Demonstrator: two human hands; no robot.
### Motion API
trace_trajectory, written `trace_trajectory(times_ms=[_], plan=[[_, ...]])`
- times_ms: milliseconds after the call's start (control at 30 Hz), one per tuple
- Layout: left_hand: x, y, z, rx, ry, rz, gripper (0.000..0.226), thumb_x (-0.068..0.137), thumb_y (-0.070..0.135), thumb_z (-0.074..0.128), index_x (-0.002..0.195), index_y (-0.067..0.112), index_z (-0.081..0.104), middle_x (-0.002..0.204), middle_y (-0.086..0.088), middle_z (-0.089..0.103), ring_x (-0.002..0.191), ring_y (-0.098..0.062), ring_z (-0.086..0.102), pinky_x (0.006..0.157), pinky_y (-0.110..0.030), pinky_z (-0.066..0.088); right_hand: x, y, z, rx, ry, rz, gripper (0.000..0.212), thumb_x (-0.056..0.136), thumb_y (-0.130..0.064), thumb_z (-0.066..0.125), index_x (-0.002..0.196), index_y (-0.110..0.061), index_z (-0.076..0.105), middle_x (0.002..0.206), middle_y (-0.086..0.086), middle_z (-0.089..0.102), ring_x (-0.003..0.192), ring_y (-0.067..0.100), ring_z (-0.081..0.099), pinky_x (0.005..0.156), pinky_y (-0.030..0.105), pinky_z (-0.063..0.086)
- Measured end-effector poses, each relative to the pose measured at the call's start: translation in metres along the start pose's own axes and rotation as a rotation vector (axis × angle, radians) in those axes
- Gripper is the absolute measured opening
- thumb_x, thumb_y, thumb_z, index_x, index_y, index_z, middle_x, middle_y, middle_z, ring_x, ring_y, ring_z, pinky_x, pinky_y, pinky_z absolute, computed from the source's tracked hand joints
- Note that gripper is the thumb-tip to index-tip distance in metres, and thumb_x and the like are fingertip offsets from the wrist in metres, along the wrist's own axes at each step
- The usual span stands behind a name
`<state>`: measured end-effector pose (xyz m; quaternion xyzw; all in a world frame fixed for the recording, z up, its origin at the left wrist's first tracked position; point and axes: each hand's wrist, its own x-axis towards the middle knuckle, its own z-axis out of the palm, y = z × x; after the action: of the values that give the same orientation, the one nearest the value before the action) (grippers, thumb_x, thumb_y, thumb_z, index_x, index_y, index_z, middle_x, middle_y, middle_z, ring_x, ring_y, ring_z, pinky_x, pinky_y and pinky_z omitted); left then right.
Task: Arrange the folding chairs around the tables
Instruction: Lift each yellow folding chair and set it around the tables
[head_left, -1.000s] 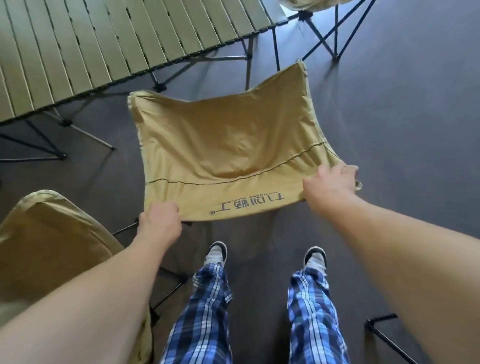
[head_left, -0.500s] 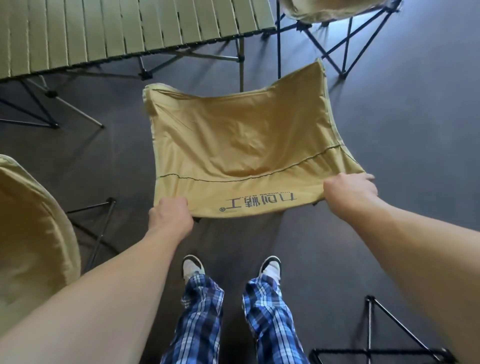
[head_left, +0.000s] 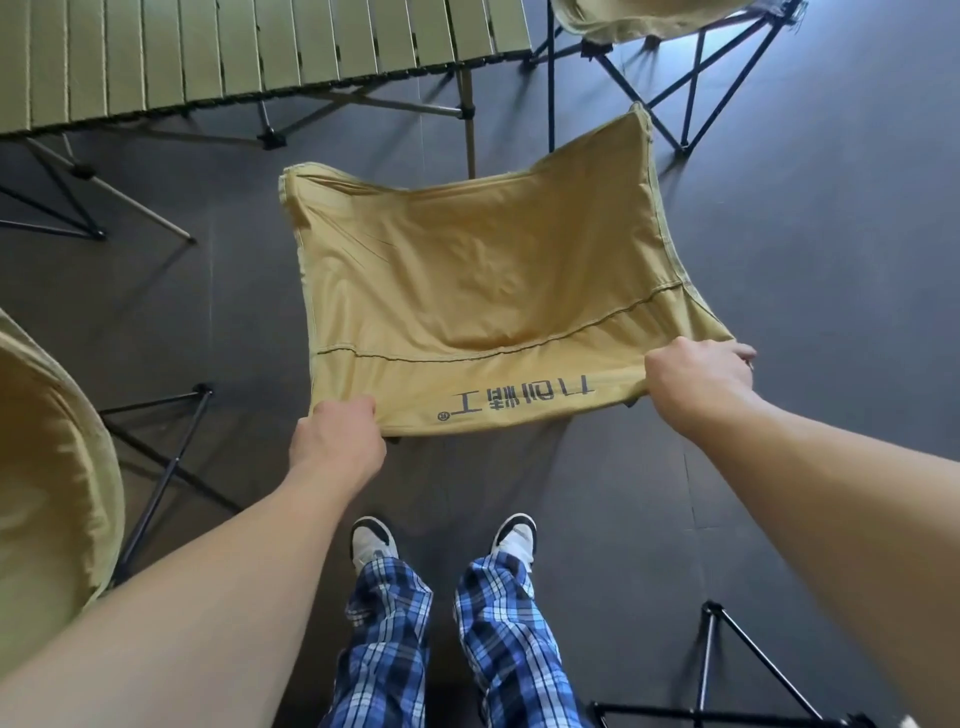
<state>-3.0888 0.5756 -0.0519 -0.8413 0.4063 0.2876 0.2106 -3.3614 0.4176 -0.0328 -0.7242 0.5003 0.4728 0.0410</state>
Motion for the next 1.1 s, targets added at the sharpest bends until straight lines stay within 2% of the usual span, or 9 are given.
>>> trace_trajectory(times_ms=[300,500,600,700,767,867,933,1000,1100], plan=[[-0.013,-0.005,-0.005,0.016,-0.053,-0.024,0.042,0.089,0.010,0.039,0.126,0.026,0.053,0.120,-0.014,0.055,0.108,-0.038,0.054,0.084,-0.040,0.048,-0.010,-0.009,-0.004,-0.036,0.001,0.002,0.051,0.080,0.015,0.053,0.128,-0.002,0.058,0.129,0.022,0.052,0.121,0.070,0.034,0.085,0.056,0.047],[-0.013,-0.009,-0.009,0.027,-0.054,-0.039,0.041,0.090,0.011,0.040,0.127,0.025,0.052,0.122,-0.016,0.054,0.111,-0.039,0.053,0.086,-0.041,0.047,-0.015,-0.015,-0.007,-0.051,-0.005,-0.003,0.049,0.076,0.016,0.053,0.120,-0.003,0.062,0.119,0.018,0.057,0.116,0.065,0.042,0.083,0.052,0.047],[-0.009,-0.015,-0.008,0.012,-0.110,-0.005,0.043,0.089,0.012,0.041,0.128,0.026,0.051,0.123,-0.014,0.052,0.112,-0.038,0.053,0.089,-0.042,0.049,-0.023,-0.019,-0.019,-0.073,-0.119,0.031,0.047,0.085,0.010,0.051,0.131,-0.001,0.055,0.134,0.029,0.046,0.125,0.064,0.032,0.095,0.052,0.042],[-0.005,-0.035,-0.019,-0.160,-0.279,0.105,0.053,0.092,0.035,0.056,0.143,0.030,0.043,0.144,-0.007,0.045,0.128,-0.032,0.047,0.105,-0.039,0.041,-0.034,-0.035,-0.043,-0.062,-0.201,-0.012,0.043,0.094,-0.007,0.047,0.137,-0.011,0.051,0.145,0.024,0.039,0.131,0.054,0.033,0.105,0.067,0.027],[-0.009,-0.053,-0.032,-0.321,-0.353,0.178,0.073,0.084,0.059,0.063,0.147,0.029,0.041,0.150,0.000,0.042,0.136,-0.023,0.042,0.111,-0.034,0.034,-0.042,-0.056,-0.065,0.008,-0.186,-0.106,0.039,0.093,-0.009,0.047,0.130,-0.015,0.057,0.142,0.014,0.047,0.128,0.046,0.043,0.106,0.064,0.029],[-0.016,-0.092,-0.048,-0.413,-0.281,0.225,0.081,0.077,0.072,0.059,0.145,0.030,0.043,0.148,0.001,0.045,0.132,-0.020,0.046,0.108,-0.033,0.036,-0.058,-0.104,-0.103,0.082,-0.045,-0.311,0.018,0.084,0.001,0.049,0.089,-0.012,0.061,0.105,0.005,0.061,0.089,0.030,0.060,0.081,0.040,0.047],[-0.012,-0.128,-0.056,-0.438,-0.226,0.186,0.072,0.083,0.069,0.055,0.144,0.031,0.043,0.148,0.002,0.046,0.133,-0.020,0.045,0.108,-0.035,0.035,-0.068,-0.144,-0.135,0.103,0.110,-0.393,0.022,0.084,0.002,0.046,0.091,-0.013,0.060,0.082,0.001,0.052,0.072,0.026,0.055,0.062,0.032,0.041],[-0.007,-0.163,-0.061,-0.472,-0.190,0.126,0.063,0.088,0.065,0.052,0.142,0.034,0.044,0.144,0.002,0.049,0.131,-0.020,0.047,0.105,-0.034,0.036,-0.082,-0.181,-0.163,0.104,0.204,-0.462,0.027,0.088,-0.001,0.044,0.105,-0.015,0.059,0.085,0.002,0.052,0.074,0.026,0.054,0.057,0.030,0.039],[0.007,-0.230,-0.063,-0.518,-0.152,0.060,0.055,0.090,0.058,0.051,0.138,0.032,0.048,0.137,-0.001,0.055,0.125,-0.023,0.051,0.105,-0.035,0.039,-0.105,-0.250,-0.205,0.110,0.216,-0.549,0.031,0.092,-0.009,0.043,0.118,-0.019,0.057,0.108,0.005,0.059,0.085,0.027,0.056,0.067,0.032,0.043]])
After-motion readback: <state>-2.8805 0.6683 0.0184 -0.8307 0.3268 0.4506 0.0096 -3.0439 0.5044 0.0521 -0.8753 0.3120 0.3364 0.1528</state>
